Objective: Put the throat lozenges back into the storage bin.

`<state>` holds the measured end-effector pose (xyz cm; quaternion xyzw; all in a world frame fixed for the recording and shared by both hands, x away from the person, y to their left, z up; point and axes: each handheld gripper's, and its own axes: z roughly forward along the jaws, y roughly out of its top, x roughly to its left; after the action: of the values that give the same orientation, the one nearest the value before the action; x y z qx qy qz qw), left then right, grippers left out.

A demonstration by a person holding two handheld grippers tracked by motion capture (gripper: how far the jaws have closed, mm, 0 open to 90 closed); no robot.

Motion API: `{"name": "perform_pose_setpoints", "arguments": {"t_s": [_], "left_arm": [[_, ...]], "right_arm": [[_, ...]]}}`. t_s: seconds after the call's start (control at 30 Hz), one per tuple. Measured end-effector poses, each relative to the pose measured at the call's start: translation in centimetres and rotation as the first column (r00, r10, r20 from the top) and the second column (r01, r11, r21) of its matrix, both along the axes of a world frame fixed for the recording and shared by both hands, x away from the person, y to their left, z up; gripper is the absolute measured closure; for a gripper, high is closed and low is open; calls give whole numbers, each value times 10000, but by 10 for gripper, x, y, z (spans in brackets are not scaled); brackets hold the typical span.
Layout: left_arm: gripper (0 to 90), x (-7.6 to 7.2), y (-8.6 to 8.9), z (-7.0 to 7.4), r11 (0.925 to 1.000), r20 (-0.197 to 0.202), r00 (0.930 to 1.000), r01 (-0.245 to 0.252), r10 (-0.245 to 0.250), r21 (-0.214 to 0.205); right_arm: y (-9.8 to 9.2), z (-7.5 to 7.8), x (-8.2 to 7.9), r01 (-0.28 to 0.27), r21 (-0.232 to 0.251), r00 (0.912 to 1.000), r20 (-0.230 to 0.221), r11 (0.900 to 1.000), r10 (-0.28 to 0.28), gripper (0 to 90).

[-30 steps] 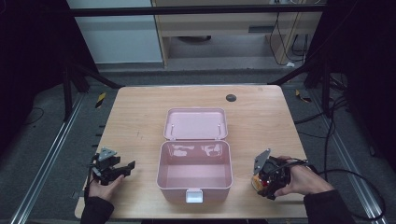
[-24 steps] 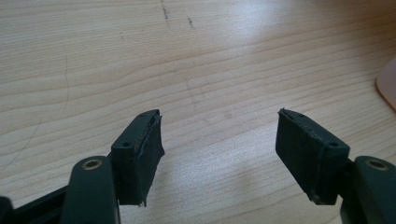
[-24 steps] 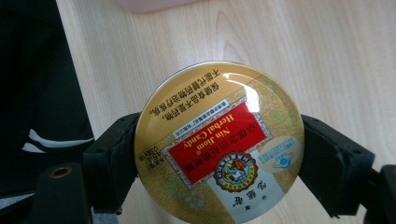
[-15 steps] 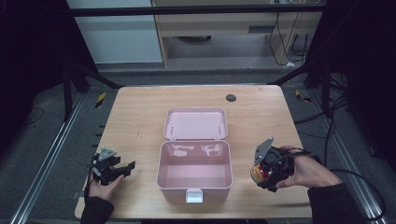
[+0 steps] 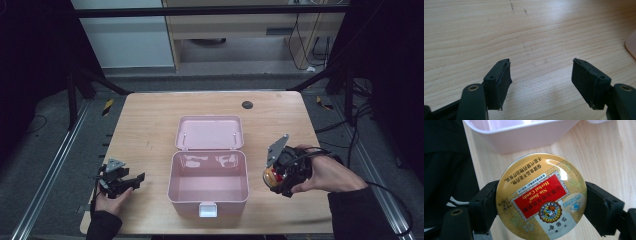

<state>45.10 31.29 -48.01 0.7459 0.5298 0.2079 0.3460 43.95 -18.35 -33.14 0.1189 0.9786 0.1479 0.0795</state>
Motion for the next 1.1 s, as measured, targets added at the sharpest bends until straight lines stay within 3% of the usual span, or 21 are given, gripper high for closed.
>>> {"name": "perform_pose_setpoints", "arguments": {"t_s": [0.4,1.1], "left_arm": [[309,0,0,0,10000,-9,10000,11,-11,16],[309,0,0,0,10000,-1,10000,12,-12,5]], "right_arm": [[22,16,5,-267,-225,9996,33,9994,268,207],[66,16,20,-763,-367,9971,-66,9964,761,207]]}}
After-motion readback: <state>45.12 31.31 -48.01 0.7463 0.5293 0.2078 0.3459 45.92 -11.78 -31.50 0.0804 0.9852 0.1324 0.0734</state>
